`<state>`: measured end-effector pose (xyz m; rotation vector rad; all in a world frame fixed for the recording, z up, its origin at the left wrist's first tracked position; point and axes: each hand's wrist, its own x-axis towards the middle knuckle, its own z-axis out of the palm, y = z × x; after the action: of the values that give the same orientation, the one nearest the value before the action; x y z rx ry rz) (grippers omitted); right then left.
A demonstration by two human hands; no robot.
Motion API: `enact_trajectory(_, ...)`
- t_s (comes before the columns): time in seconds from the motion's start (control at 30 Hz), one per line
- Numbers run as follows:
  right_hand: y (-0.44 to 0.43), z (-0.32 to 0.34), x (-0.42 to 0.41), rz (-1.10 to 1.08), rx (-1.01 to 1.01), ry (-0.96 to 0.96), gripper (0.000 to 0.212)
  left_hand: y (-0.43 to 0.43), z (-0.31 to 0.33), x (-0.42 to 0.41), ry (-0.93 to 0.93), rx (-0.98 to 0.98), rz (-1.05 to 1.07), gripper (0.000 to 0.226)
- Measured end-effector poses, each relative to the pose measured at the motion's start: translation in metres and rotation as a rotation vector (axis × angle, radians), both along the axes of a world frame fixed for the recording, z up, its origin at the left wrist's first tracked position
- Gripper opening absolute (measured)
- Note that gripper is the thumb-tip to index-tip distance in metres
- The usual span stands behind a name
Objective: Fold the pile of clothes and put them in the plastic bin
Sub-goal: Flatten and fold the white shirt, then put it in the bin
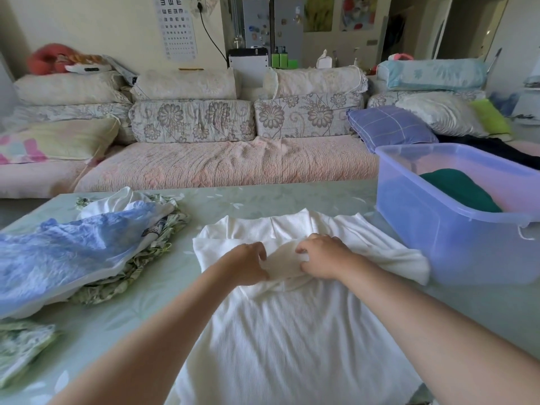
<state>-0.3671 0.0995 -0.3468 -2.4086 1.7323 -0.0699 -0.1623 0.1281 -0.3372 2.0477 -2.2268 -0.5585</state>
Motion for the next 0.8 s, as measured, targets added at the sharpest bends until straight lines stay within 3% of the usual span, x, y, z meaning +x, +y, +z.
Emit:
enact_trajectory(0.23,0.002,-0.01,0.004,0.057,0.11,0.082,0.06,-0.009,0.015,0.02,0.108,0.039,0.209,0.037)
enact_trajectory(0.33,0.002,-0.011,0.009,0.041,0.024,0.134,0.053,-0.008,0.005,0.018,-0.185,-0.217,0.107,0.046)
enact_trajectory(0.4,0.003,-0.011,0.014,0.045,-0.065,0.109,0.051,-0.004,0.0,0.006,-0.138,-0.39,-0.048,0.048)
enact_trajectory(0.5,0.006,-0.018,0.015,0.053,0.03,0.061,0.058,0.0,-0.014,-0.01,-0.156,-0.24,-0.276,0.054)
enact_trajectory(0.6,0.006,-0.026,0.008,-0.008,0.176,0.079,0.062,0.0,-0.034,-0.012,-0.187,0.01,-0.228,0.067)
enact_trajectory(0.7,0.004,-0.025,0.003,-0.015,0.109,0.079,0.067,-0.006,-0.032,-0.009,-0.089,-0.029,-0.141,0.075)
enact_trajectory(0.8,-0.002,-0.027,-0.001,-0.074,0.077,0.046,0.079,-0.016,-0.03,0.006,-0.11,-0.057,0.004,0.082)
